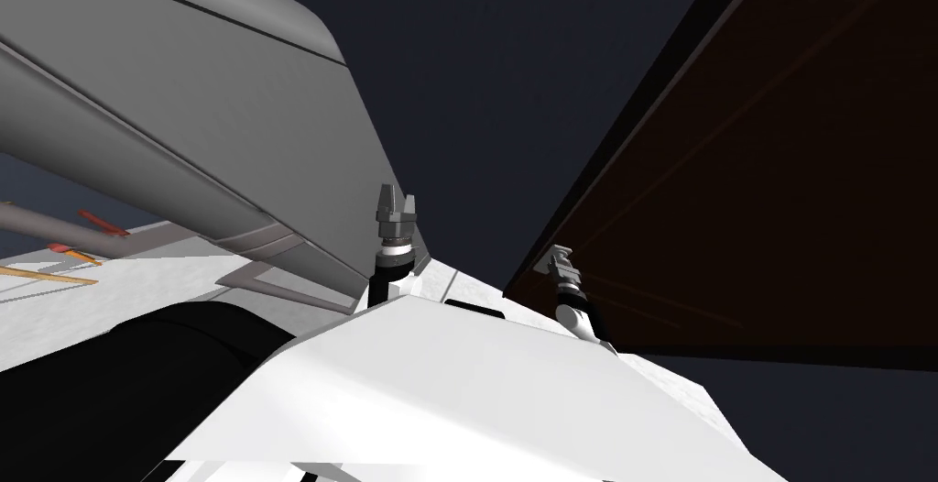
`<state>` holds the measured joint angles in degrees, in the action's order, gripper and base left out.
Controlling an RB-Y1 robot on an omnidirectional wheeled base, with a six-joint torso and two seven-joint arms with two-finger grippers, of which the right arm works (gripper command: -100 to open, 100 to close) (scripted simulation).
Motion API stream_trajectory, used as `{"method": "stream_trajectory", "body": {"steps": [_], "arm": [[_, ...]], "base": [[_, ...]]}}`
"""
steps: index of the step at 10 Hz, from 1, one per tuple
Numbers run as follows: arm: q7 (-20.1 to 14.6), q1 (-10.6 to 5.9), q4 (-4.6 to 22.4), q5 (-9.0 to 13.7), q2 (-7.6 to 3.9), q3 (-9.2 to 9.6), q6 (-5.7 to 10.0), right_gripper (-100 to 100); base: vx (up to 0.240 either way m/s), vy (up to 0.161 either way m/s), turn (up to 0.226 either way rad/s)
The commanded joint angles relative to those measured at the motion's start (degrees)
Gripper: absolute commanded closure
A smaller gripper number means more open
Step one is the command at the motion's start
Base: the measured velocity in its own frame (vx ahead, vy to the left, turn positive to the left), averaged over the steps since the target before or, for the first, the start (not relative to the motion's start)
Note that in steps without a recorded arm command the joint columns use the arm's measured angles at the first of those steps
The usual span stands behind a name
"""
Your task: Pull the door open
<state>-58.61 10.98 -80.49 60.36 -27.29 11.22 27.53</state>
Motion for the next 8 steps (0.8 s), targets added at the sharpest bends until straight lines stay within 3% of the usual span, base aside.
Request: {"method": "stream_trajectory", "body": {"steps": [1,8], "arm": [[-0.92,0.27,-0.15,-0.05,-0.86,0.59,0.43,100],[-5.67,1.67,-0.95,-0.28,-5.3,3.67,2.67,100]], "base": [[-0.12,-0.046,0.149],[-0.205,-0.06,0.156]]}}
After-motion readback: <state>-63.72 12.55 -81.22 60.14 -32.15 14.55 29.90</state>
